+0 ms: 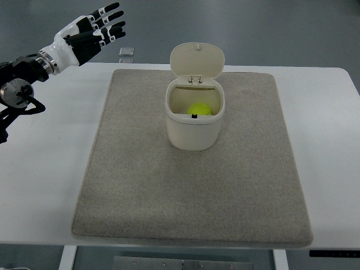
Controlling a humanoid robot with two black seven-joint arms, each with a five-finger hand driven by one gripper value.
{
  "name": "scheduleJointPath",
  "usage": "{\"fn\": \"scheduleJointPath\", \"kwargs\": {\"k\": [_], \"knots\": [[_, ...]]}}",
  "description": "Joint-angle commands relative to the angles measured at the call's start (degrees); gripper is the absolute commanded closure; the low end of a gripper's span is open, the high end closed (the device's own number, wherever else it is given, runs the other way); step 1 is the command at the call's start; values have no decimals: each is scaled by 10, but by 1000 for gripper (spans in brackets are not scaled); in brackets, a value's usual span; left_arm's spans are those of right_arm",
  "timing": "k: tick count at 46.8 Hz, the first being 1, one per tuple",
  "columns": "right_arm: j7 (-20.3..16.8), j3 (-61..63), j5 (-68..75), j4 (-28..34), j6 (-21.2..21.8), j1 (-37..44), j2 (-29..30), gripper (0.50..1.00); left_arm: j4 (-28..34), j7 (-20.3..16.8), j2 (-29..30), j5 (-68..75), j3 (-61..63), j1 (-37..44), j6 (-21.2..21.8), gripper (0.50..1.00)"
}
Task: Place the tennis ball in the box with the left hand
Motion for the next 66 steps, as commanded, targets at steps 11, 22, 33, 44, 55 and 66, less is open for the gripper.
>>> {"fn": "scheduleJointPath", "kwargs": {"k": [11, 22, 33, 44, 55, 66], "knots": [[0, 0, -1, 0, 0, 0, 0, 599, 5, 46, 29, -156, -8, 52, -61, 508], [0, 0, 0, 0, 0, 0, 0, 599, 15, 108, 33, -197, -54, 96, -61, 508], [0, 0, -1, 0, 0, 0, 0, 599, 21, 144, 30, -203, -94, 115, -62, 508], [0, 1, 0, 0, 0, 0, 0, 599, 20, 156, 26, -218, -99, 116, -61, 508], [0, 0, -1, 0, 0, 0, 0, 599, 18, 175, 26, -230, -115, 116, -61, 508], [0, 0, -1, 0, 0, 0, 0, 599, 17, 174, 25, -232, -116, 116, -62, 508]]}}
